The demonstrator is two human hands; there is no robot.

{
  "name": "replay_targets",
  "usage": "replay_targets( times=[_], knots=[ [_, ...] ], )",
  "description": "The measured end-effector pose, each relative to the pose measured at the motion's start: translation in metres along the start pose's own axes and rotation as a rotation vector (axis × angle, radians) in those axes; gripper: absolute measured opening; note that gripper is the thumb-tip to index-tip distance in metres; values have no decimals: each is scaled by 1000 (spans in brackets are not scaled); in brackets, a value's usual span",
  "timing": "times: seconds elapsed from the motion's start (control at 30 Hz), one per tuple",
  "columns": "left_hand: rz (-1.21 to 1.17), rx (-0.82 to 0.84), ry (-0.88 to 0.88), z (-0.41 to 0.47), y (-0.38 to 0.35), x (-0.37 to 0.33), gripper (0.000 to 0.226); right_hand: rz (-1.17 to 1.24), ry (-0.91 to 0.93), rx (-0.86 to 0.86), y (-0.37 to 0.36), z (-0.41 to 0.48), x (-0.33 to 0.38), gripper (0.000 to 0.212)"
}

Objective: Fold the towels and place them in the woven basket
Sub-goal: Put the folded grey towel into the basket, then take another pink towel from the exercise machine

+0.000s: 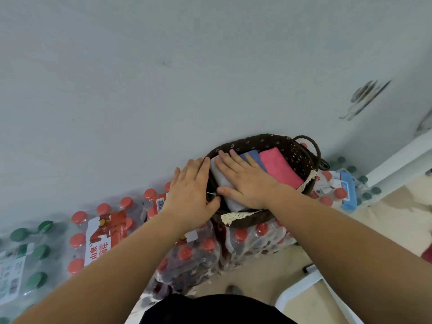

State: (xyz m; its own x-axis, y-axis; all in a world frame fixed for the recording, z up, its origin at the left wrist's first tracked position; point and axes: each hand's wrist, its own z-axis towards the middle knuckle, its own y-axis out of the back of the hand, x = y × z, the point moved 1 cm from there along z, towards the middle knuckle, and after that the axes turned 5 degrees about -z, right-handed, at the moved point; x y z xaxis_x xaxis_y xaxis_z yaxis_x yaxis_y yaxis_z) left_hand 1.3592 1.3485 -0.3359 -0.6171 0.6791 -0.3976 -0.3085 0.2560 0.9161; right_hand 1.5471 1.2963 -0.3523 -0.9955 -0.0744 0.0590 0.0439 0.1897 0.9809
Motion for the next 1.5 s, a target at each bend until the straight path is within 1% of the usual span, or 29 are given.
replay_targets(
  times=[0.1, 0.2, 0.4, 0.53, 0.63, 0.77, 0.87, 0.93, 1.03, 1.17, 1.3, 1.4, 1.5],
  knots=[
    [23, 46, -42, -1, 4, 7, 91, -1, -63, -12, 7, -5, 10, 85],
    [7, 73, -98, -3, 11, 14, 91, -10, -168, -22, 12, -10, 26, 79],
    [-41, 89, -198, -5, 26, 30, 90, 27, -375, -21, 14, -23, 55, 79],
    [-95, 46, -283, -5, 31, 26, 85, 147, -560, -126, 11, -40, 70, 75],
    [-107, 35, -380, -1, 29, 8, 84, 200, -687, -170, 9, -64, 74, 71],
    [-132, 80, -514, 2, 19, -33, 84, 196, -831, -220, 5, -114, 70, 79],
    [-135, 119, -616, 4, 3, -70, 82, 220, -967, -272, -1, -161, 60, 72],
    [-146, 140, -670, 6, -12, -99, 80, 236, -1072, -293, -8, -195, 51, 73],
    [-178, 216, -730, 7, -36, -146, 82, 263, -1227, -340, -21, -245, 33, 81],
    [-129, 303, -791, 13, -73, -214, 81, 266, -1370, -405, -34, -308, 3, 83],
    [-92, 351, -831, 20, -105, -282, 77, 185, -1435, -433, -38, -358, -26, 75],
    [-87, 331, -875, 24, -122, -329, 77, 105, -1434, -491, -40, -387, -45, 68],
    [-110, 332, -892, 26, -133, -368, 73, 101, -1415, -577, -43, -408, -61, 60]
  ],
)
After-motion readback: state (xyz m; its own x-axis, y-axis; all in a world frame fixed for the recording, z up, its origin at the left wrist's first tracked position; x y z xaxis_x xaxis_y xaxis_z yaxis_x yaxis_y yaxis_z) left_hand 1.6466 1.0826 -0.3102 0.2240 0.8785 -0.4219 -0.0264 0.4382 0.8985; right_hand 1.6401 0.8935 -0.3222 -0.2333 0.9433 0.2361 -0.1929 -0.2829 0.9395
